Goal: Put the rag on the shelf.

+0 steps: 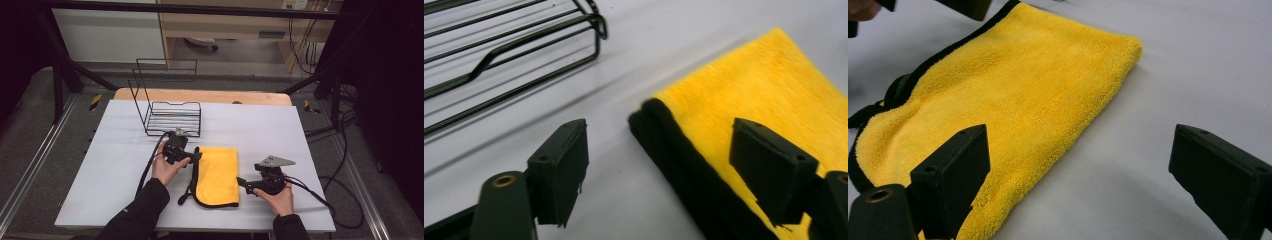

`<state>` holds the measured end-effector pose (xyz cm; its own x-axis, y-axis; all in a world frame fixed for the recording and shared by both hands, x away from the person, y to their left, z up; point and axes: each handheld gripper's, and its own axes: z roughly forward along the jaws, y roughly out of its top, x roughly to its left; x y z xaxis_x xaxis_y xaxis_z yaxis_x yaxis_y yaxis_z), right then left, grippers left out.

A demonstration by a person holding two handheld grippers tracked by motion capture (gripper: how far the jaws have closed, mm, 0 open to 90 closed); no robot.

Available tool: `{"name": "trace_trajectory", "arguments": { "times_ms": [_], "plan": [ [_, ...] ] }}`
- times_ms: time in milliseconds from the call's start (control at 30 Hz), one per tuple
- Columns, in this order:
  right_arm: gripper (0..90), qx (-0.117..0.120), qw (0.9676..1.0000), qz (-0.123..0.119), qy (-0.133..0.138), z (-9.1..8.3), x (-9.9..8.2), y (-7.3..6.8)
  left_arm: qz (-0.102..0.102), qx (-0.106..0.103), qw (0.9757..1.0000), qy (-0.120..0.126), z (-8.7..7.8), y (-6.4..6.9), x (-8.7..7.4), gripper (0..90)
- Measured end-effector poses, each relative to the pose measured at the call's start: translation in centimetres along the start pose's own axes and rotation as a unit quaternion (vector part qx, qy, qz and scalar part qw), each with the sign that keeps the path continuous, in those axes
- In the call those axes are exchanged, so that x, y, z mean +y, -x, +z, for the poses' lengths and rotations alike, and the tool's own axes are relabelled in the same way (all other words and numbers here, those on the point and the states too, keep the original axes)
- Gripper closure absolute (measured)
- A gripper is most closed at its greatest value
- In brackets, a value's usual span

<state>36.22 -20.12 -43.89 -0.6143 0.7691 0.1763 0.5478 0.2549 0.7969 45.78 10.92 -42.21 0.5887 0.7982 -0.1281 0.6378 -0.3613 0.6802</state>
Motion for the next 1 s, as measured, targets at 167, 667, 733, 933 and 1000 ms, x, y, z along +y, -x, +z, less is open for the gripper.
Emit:
{"name": "trace_trajectory", "arguments": {
  "times_ms": [167,667,733,933,1000],
  "plan": [
    [10.3,0.002,1.0000,0.000,-0.002,0.1,0.0,0.0,-0.020,0.002,0.9998,-0.005,1.6,-0.8,0.2,37.0],
    [12.2,0.009,0.9999,0.005,-0.004,0.3,0.0,0.0,-0.021,-0.009,0.9997,-0.006,3.1,-0.5,0.1,49.3],
    [12.3,0.010,0.9999,0.006,-0.003,0.4,0.0,0.1,-0.017,-0.012,0.9998,-0.006,3.1,-0.4,0.1,51.7],
    [12.7,0.014,0.9999,0.007,-0.005,0.4,0.1,0.2,-0.011,-0.018,0.9998,-0.004,3.2,0.1,0.0,64.9],
    [12.8,0.014,0.9999,0.007,-0.003,0.4,0.2,0.2,-0.013,-0.022,0.9997,-0.005,3.2,0.1,0.0,67.8]
  ]
}}
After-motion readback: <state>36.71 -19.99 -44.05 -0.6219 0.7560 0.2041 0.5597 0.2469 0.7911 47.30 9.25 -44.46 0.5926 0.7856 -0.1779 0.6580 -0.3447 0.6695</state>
